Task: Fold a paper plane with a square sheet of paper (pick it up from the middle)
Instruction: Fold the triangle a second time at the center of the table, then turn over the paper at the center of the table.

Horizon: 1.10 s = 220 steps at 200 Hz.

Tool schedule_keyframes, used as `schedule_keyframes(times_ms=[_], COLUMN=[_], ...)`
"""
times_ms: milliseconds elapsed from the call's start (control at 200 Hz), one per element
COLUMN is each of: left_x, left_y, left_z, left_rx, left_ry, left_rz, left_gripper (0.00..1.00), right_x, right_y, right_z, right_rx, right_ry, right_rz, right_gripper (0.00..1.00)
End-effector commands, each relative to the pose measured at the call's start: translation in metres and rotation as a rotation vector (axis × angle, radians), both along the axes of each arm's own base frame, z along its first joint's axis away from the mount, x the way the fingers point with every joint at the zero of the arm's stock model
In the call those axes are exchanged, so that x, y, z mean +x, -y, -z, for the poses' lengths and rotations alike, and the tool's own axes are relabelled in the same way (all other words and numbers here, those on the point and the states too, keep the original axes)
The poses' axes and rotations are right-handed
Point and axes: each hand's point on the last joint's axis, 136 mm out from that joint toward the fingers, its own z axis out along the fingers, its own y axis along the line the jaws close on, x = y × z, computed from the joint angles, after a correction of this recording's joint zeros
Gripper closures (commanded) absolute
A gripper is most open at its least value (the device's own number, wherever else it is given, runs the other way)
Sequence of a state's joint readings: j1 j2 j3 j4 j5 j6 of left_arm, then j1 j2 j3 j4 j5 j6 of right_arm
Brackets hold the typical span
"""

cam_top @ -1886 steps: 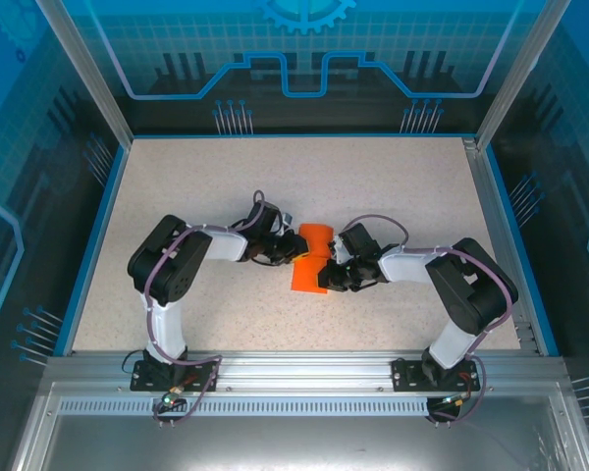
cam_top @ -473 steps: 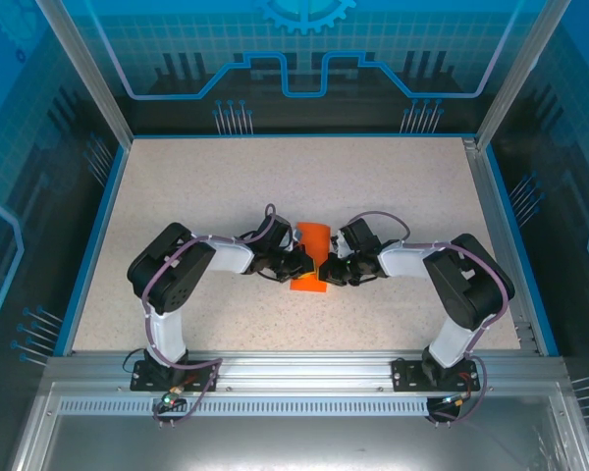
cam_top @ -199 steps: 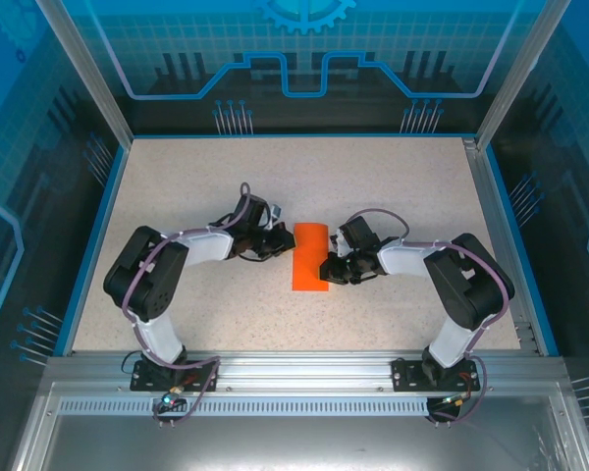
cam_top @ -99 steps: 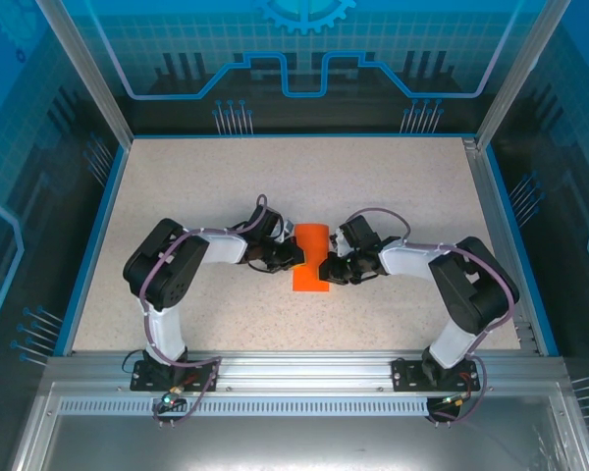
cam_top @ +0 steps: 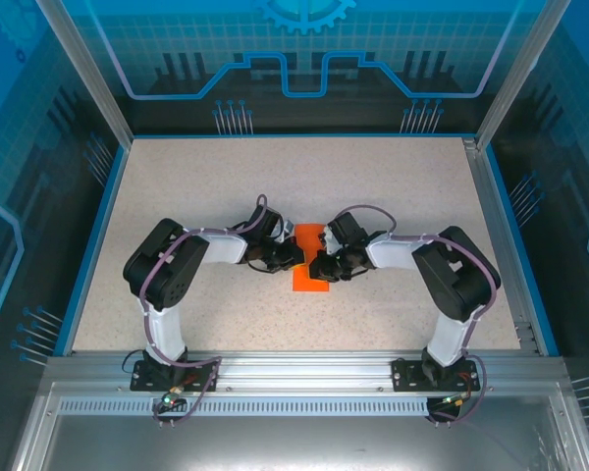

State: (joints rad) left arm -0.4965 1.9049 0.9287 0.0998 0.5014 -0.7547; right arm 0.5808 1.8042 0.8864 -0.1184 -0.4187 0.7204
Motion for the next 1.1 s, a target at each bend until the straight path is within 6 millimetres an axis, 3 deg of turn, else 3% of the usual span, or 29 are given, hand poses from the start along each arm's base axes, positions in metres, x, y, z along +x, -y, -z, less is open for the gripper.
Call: schedule_keyframes(times_ms=[0, 390, 695, 920, 1095], left_x=[-0.004, -0.001, -0.001, 0.002, 0.003], left_y=[-0.007, -0.018, -0.019, -0.010, -0.008], left_z=[0.014, 0.026, 0.024, 0.003, -0.003], left_rx=[0.055, 0.083, 0.079, 0.018, 0.013], left_ry=[-0.028, -0.056, -0.047, 0.000, 0.006], left_rz=[0.003, -0.031, -0.031, -0.004, 0.006], left_gripper=[1.00, 1.00, 1.00, 1.00, 1.00], right_x=[-0.011, -0.035, -0.056, -0.018, 0.013], right_y=[0.006, 0.028, 0.057, 0.075, 0.054], right_z=[0.010, 0.001, 0.002, -0.023, -0.031], right_rx=[-0.031, 0.015, 0.000, 0.000, 0.106], right_ry=[-0.035, -0.042, -0.065, 0.030, 0.026], right_rz=[-0.012, 0.009, 0.045, 0.189, 0.217], right_gripper=[0.88, 0.84, 0.83, 0.70, 0.68])
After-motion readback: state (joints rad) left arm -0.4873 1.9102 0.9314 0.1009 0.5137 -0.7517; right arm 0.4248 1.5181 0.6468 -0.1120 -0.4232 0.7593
